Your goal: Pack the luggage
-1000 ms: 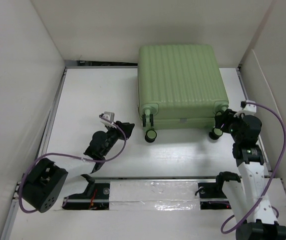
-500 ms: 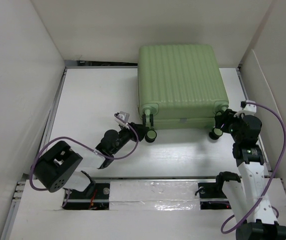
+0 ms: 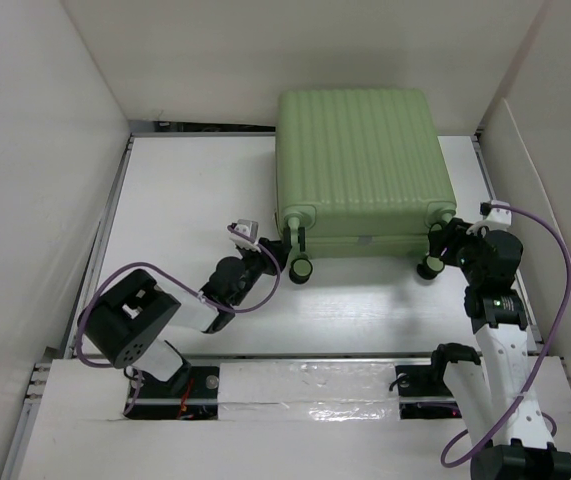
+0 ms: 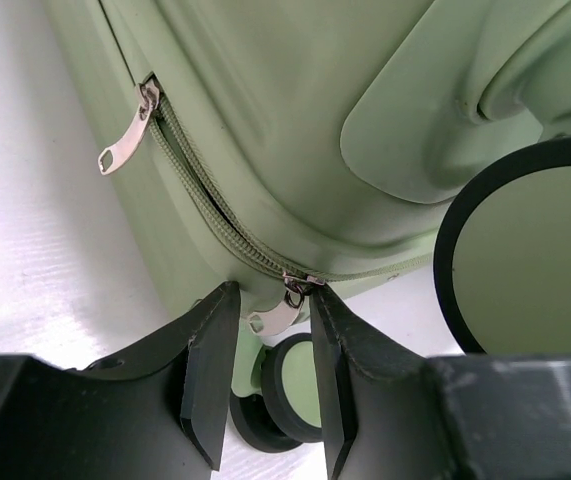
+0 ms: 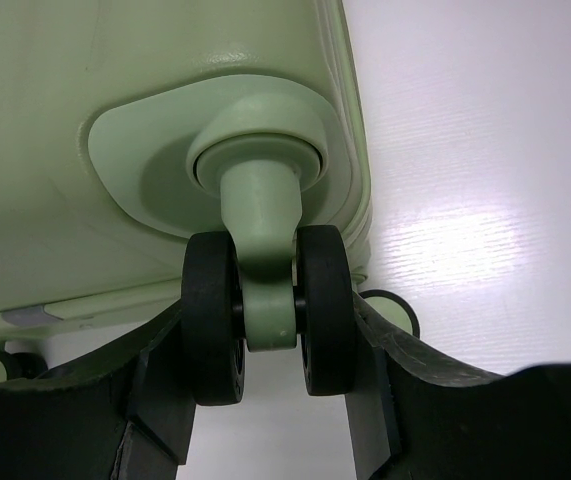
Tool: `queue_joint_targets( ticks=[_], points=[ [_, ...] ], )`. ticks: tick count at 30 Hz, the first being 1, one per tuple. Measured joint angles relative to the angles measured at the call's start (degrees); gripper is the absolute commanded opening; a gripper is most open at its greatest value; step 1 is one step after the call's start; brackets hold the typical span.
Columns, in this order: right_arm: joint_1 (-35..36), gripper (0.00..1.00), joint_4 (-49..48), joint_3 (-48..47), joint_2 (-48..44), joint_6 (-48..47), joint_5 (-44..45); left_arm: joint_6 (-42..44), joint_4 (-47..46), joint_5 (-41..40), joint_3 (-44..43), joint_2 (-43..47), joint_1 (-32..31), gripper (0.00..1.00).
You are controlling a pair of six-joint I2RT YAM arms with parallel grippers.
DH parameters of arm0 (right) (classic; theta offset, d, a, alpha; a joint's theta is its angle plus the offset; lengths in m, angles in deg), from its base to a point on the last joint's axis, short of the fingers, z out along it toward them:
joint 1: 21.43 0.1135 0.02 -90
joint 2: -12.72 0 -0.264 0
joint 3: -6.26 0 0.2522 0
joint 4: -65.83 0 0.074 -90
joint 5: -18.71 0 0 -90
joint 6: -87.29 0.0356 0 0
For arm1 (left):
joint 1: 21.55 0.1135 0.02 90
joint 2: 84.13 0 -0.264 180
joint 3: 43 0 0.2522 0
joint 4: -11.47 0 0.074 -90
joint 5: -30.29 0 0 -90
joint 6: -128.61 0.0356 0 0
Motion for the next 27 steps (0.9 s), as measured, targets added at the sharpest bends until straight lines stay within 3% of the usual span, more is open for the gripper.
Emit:
queue_joint_targets(
  ticks=[9,15,16,17,22,27],
  points=[
    [0.0,0.00,0.0,0.0,0.0,0.0,-0.2,0.0,-2.8,-1.7,-0.5,-2.4,-0.3,0.28],
    [0.0,0.00,0.3,0.0,-0.3,0.0,-0.2,0.6,-2.5,-3.4,-1.0,-2.6,-1.2,0.21],
    [0.0,0.00,0.3,0.0,-0.4,0.0,-0.2,0.7,-2.3,-3.5,-1.1,-2.6,-1.2,0.13],
    [0.0,0.00,0.4,0.0,-0.4,0.0,-0.3,0.8,-2.2,-3.6,-1.2,-2.6,-1.3,0.11],
    [0.0,0.00,0.4,0.0,-0.4,0.0,-0.3,1.3,-1.1,-4.1,-1.3,-2.6,-1.4,0.12],
    [0.0,0.00,0.6,0.0,-0.6,0.2,-0.5,1.2,-0.6,-5.1,-1.6,-2.6,-1.7,0.00]
  ],
)
